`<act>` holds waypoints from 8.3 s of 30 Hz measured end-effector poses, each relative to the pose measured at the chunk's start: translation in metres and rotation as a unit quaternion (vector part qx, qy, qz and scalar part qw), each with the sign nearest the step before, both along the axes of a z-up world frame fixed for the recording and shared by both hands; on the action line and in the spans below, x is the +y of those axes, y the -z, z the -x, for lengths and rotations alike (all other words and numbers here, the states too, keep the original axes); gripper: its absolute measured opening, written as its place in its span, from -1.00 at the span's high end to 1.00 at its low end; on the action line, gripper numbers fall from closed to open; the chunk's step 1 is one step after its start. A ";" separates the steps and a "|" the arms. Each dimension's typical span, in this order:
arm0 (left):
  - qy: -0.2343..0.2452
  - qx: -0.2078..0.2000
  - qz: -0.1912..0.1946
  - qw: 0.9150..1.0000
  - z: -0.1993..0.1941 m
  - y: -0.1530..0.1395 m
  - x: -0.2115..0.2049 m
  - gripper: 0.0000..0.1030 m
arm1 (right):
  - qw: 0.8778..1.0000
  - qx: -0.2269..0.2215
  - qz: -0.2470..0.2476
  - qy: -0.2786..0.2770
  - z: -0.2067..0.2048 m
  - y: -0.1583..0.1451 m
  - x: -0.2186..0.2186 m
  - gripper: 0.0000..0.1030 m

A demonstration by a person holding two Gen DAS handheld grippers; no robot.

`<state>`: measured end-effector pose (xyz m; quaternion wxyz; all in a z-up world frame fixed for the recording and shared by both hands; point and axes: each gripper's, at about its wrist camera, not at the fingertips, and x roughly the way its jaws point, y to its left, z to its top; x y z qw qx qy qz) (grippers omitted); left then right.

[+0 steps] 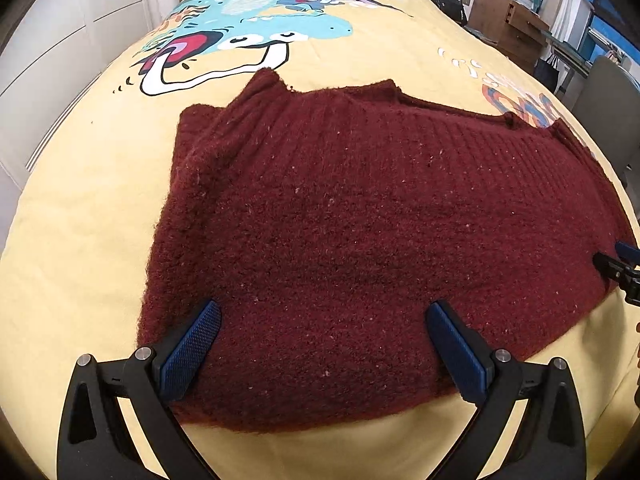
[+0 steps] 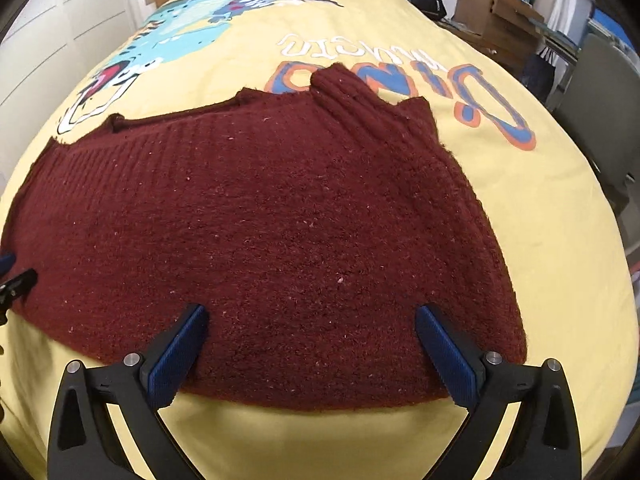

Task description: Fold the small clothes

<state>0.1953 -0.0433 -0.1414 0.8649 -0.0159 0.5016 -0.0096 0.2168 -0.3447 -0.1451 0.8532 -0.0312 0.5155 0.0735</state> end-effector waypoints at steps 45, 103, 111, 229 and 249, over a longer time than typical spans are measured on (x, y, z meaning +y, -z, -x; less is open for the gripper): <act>-0.044 0.079 0.164 0.982 -0.021 0.010 0.084 -0.01 | 0.999 0.008 -0.001 0.050 0.073 -0.030 -0.058 -0.99; 0.120 0.069 0.100 0.985 -0.078 -0.077 -0.263 -0.97 | 0.988 0.006 -0.048 0.146 0.074 -0.050 -0.193 -0.99; 0.100 0.040 0.114 0.988 -0.069 -0.113 -0.219 -0.97 | 0.993 -0.006 -0.039 0.113 0.065 -0.071 -0.171 -0.99; 0.122 0.059 0.118 0.984 -0.078 -0.071 -0.175 0.20 | 0.986 0.094 -0.131 -0.040 -0.030 -0.080 -0.050 0.34; 0.060 0.072 0.140 0.986 -0.045 -0.034 -0.059 -0.12 | 0.987 0.119 -0.086 -0.070 -0.034 -0.036 0.062 -0.02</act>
